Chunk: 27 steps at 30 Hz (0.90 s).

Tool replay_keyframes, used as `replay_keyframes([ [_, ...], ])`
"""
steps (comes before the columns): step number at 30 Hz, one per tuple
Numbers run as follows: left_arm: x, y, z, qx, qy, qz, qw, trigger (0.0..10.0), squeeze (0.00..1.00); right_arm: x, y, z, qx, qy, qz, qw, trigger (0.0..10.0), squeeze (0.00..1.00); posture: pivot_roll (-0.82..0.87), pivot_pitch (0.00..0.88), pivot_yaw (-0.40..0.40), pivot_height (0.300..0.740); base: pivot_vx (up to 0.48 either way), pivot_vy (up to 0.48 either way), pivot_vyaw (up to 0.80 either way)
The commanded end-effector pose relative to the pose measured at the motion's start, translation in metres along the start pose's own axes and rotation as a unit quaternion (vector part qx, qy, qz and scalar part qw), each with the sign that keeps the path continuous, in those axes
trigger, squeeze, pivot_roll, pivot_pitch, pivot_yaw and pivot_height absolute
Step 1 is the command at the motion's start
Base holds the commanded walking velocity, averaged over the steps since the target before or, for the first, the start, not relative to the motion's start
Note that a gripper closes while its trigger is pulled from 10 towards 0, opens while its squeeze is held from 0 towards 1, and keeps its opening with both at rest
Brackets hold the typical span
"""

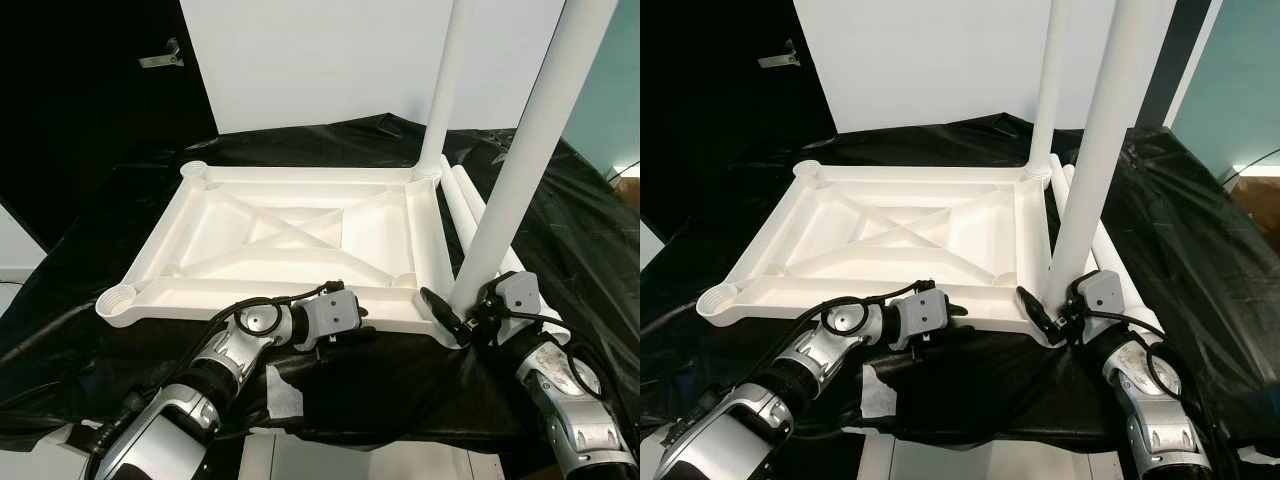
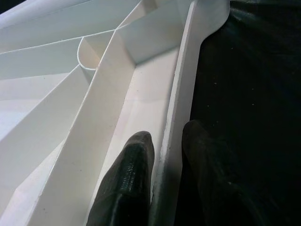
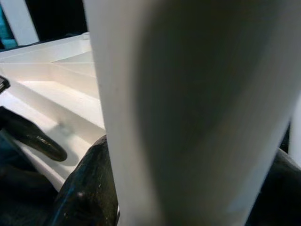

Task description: Building children table

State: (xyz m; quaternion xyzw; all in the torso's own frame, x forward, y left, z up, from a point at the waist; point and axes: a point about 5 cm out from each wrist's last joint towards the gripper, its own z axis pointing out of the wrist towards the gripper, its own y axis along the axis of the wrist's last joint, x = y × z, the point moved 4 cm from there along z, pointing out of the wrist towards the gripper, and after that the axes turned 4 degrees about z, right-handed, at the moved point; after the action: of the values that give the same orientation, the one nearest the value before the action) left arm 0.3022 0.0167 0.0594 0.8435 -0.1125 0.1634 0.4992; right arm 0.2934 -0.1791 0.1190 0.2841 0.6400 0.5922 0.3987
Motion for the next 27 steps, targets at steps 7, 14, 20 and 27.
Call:
replay_keyframes([
  [7,-0.060,-0.033,0.006,0.061,-0.147,-0.036,0.987,10.0,0.00,-0.014,0.011,-0.002,0.016,0.057,-0.014,0.998,10.0,0.00,-0.16,0.023,0.036,0.740,0.000,0.000,0.00],
  [14,-0.061,-0.034,0.005,0.062,-0.147,-0.037,0.986,10.0,0.00,-0.017,0.018,-0.014,0.042,0.124,-0.015,0.991,10.0,0.00,-0.16,0.024,0.035,0.740,0.000,0.000,0.00],
  [20,-0.062,-0.034,0.005,0.061,-0.148,-0.038,0.986,10.0,0.00,-0.018,0.022,-0.022,0.056,0.150,-0.013,0.987,10.0,0.00,-0.17,0.025,0.036,0.740,0.000,0.000,0.00],
  [27,-0.062,-0.034,0.007,0.062,-0.150,-0.035,0.986,10.0,0.00,-0.025,0.024,-0.032,0.077,0.164,-0.026,0.983,10.0,0.00,-0.18,0.022,0.040,0.740,0.000,0.000,0.00],
])
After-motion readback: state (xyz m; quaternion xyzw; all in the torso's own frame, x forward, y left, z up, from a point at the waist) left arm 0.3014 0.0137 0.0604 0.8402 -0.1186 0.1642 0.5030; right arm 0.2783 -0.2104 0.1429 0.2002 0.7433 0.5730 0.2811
